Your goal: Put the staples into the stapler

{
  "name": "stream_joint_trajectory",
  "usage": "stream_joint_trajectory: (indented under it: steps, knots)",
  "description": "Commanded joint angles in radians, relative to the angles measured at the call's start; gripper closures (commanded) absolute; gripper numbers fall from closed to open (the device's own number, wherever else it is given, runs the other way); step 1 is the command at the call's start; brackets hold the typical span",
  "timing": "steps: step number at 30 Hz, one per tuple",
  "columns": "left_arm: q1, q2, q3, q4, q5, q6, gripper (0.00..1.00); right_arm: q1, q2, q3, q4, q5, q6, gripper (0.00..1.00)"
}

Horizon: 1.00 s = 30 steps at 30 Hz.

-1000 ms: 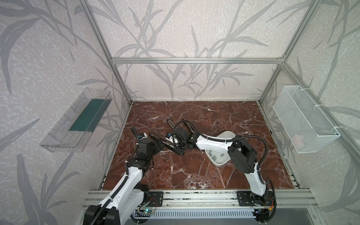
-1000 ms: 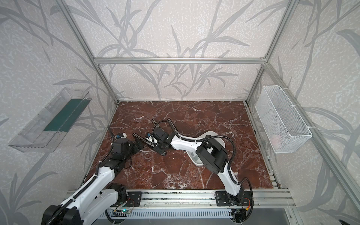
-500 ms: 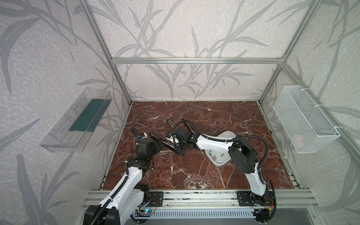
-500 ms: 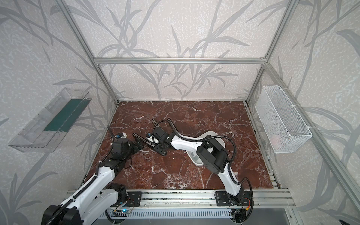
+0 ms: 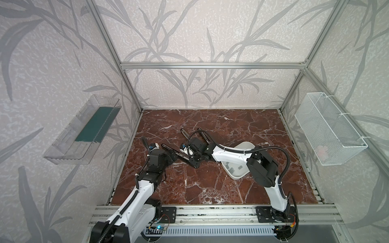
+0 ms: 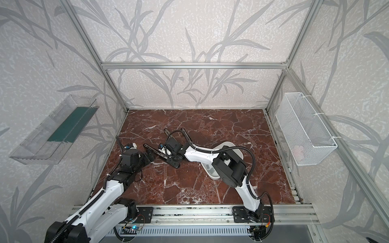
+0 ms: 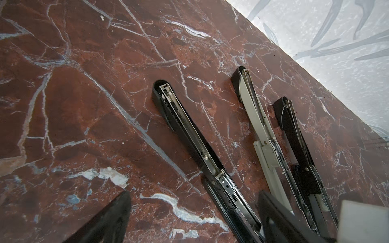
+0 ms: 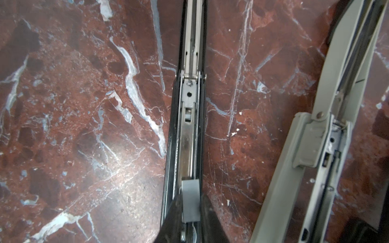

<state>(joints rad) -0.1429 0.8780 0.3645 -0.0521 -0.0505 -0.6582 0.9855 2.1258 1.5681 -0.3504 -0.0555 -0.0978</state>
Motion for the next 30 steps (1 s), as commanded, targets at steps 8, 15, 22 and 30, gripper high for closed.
stream_joint_trajectory:
  steps: [8, 15, 22, 30]
  knots:
    - [0.004, -0.026, 0.009, -0.011, -0.011, -0.011, 0.06, 0.003, 0.029, 0.012, -0.06, -0.018, 0.033, 0.79]
    - [0.004, -0.031, 0.007, -0.013, -0.009, -0.012, 0.06, 0.005, 0.049, 0.027, -0.069, -0.043, 0.056, 0.78]
    - [0.005, -0.042, 0.007, -0.022, -0.012, -0.012, 0.06, 0.005, 0.036, 0.032, -0.065, -0.036, 0.059, 0.84]
    - [0.004, -0.048, 0.009, -0.025, -0.016, -0.013, 0.06, 0.005, 0.0, 0.057, -0.092, 0.026, 0.079, 0.87]
